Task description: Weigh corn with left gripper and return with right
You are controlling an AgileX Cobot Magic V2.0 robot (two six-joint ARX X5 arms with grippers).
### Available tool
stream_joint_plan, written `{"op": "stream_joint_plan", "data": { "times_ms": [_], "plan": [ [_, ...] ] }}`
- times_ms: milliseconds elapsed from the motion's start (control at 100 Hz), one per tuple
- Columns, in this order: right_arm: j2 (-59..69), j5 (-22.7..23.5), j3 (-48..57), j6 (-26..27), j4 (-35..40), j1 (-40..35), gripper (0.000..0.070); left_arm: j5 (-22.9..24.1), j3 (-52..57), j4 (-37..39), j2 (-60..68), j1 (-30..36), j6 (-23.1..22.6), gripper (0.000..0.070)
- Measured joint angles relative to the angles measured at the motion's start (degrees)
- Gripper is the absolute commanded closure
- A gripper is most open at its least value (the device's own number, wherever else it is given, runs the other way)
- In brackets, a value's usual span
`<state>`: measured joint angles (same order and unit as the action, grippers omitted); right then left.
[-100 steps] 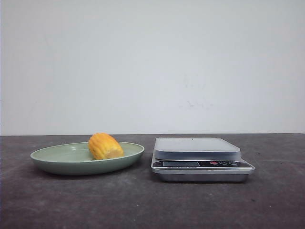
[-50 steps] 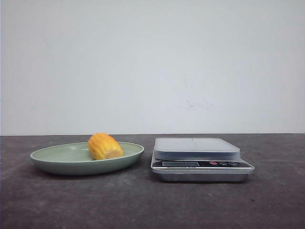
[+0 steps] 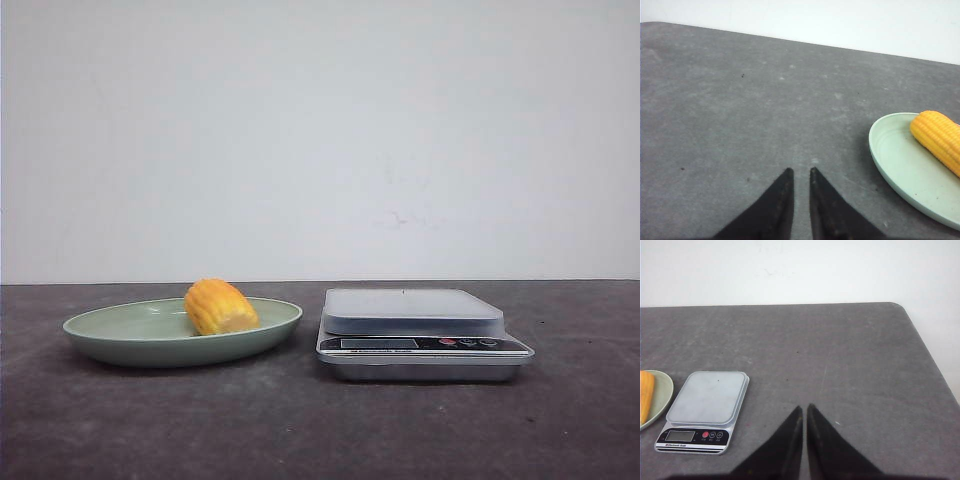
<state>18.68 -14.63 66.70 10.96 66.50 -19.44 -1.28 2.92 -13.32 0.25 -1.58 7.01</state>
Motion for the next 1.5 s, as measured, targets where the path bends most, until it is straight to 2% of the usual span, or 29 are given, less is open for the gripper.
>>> {"op": "stream_joint_plan", "data": {
  "times_ms": [180, 270, 350, 440, 640, 740, 980, 1250, 1500],
  "plan": [
    [-0.02, -1.29, 0.0, -0.87, -0.11, 0.24, 0.0691, 0.0, 0.0, 0.0, 0.0, 0.0, 0.0, 0.0681],
    [-0.87, -3.37, -0.96, -2.67, -3.26, 3.82, 0.0691, 0.0, 0.0, 0.0, 0.0, 0.0, 0.0, 0.0681],
    [-3.5, -3.32, -5.53, -3.82, -10.82, 8.26, 0.0692, 0.0, 0.0, -0.02, 0.0, 0.0, 0.0, 0.0681],
    [-7.76, -1.7, -15.19, -4.83, -22.43, 12.83, 0.0691, 0.0, 0.0, -0.02, 0.0, 0.0, 0.0, 0.0681],
    [-15.41, 11.5, -42.62, -5.35, -47.91, 19.02, 0.0691, 0.0, 0.0, 0.0, 0.0, 0.0, 0.0, 0.0681],
    [-16.06, 13.4, -53.18, -5.75, -54.66, 20.06, 0.0691, 0.0, 0.0, -0.02, 0.0, 0.0, 0.0, 0.0681],
    [-18.47, 13.6, -64.22, -6.69, -56.39, 20.24, 0.0691, 0.0, 0.0, -0.02, 0.0, 0.0, 0.0, 0.0681],
    [-18.4, 15.78, -65.7, -7.19, -56.33, 20.24, 0.0692, 0.0, 0.0, -0.02, 0.0, 0.0, 0.0, 0.0681],
    [-18.4, 15.93, -65.79, -7.85, -56.81, 20.24, 0.0691, 0.0, 0.0, -0.02, 0.0, 0.0, 0.0, 0.0681]
  ]
}}
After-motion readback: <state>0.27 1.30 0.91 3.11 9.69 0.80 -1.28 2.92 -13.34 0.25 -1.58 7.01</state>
